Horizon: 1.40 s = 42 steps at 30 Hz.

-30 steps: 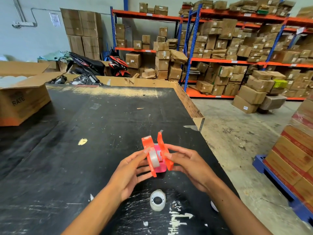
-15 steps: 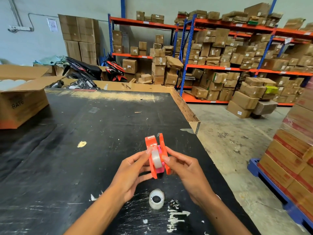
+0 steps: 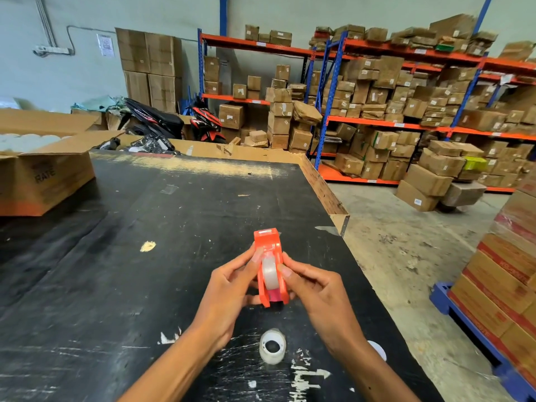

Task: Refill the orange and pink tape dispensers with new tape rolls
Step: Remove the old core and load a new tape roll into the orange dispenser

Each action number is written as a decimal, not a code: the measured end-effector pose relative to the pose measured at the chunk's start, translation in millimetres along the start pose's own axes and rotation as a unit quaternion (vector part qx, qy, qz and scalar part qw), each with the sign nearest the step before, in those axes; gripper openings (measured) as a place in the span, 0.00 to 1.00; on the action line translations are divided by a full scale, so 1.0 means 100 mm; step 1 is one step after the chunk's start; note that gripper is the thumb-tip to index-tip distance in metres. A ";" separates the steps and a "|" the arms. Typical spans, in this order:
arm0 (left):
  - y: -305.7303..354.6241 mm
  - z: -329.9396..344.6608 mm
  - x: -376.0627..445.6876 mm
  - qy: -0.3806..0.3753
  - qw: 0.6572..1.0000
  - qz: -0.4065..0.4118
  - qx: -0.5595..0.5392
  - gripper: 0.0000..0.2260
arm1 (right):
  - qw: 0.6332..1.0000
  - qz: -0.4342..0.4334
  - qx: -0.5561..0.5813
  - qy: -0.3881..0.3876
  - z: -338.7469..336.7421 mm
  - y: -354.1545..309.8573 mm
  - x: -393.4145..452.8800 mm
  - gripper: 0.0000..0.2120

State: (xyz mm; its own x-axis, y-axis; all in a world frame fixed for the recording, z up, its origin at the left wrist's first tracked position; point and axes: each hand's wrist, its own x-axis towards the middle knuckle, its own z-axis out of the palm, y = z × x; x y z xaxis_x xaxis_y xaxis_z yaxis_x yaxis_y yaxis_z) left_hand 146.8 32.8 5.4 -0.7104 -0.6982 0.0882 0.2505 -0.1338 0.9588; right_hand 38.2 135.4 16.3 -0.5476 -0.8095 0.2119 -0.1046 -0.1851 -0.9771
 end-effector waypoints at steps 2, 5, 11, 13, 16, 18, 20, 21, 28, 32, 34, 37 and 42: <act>0.02 -0.01 0.01 -0.009 1.000 0.001 0.006 0.14 | 1.000 -0.021 -0.010 0.005 0.02 -0.02 0.00 0.10; 0.02 -0.02 0.01 -0.014 1.000 -0.002 0.019 0.13 | 0.999 -0.027 -0.016 0.008 0.03 -0.02 -0.01 0.11; 0.03 -0.03 0.02 -0.018 1.000 0.008 0.010 0.15 | 1.000 -0.015 -0.001 -0.001 0.03 -0.09 -0.01 0.10; 0.02 -0.02 0.01 -0.018 1.000 0.013 0.016 0.15 | 1.000 -0.012 0.000 -0.006 0.04 -0.10 -0.01 0.10; 0.00 -0.02 0.01 -0.007 0.999 0.024 0.021 0.16 | 1.000 -0.021 -0.002 -0.016 0.05 -0.12 -0.04 0.10; 0.00 -0.02 0.00 -0.001 0.999 0.027 0.025 0.16 | 0.999 -0.039 -0.015 -0.022 0.06 -0.11 -0.05 0.10; 0.01 -0.02 0.00 -0.006 1.000 0.021 0.023 0.15 | 0.998 -0.055 -0.038 -0.016 0.08 -0.08 -0.05 0.09; 0.01 -0.02 0.00 -0.008 1.000 0.019 0.024 0.15 | 0.997 -0.060 -0.042 -0.010 0.09 -0.07 -0.05 0.09; 0.02 -0.05 0.04 0.042 0.998 0.035 0.036 0.17 | 0.999 -0.020 -0.030 -0.007 0.03 -0.07 0.03 0.11; 0.02 -0.03 0.04 0.050 0.997 0.057 0.034 0.16 | 0.999 -0.028 -0.034 0.006 0.00 -0.10 0.08 0.14; 0.03 -0.02 0.05 0.052 0.996 0.066 0.041 0.18 | 0.999 -0.027 -0.034 -0.001 0.00 -0.11 0.09 0.15; 0.02 0.00 0.06 0.040 0.995 0.068 0.055 0.18 | 0.999 -0.031 -0.037 0.008 0.00 -0.07 0.09 0.13; 0.07 0.02 0.08 0.013 0.993 0.066 0.099 0.18 | 1.000 -0.024 -0.019 0.008 -0.04 -0.02 0.05 0.12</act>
State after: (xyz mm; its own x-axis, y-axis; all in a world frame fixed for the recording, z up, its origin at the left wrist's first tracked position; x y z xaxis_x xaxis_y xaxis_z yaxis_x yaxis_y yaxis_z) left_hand 141.7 28.1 13.7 -0.6616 -0.7194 0.2113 0.2044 0.0982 0.9740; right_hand 32.5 133.7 19.8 -0.5538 -0.7917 0.2579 -0.1616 -0.2016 -0.9660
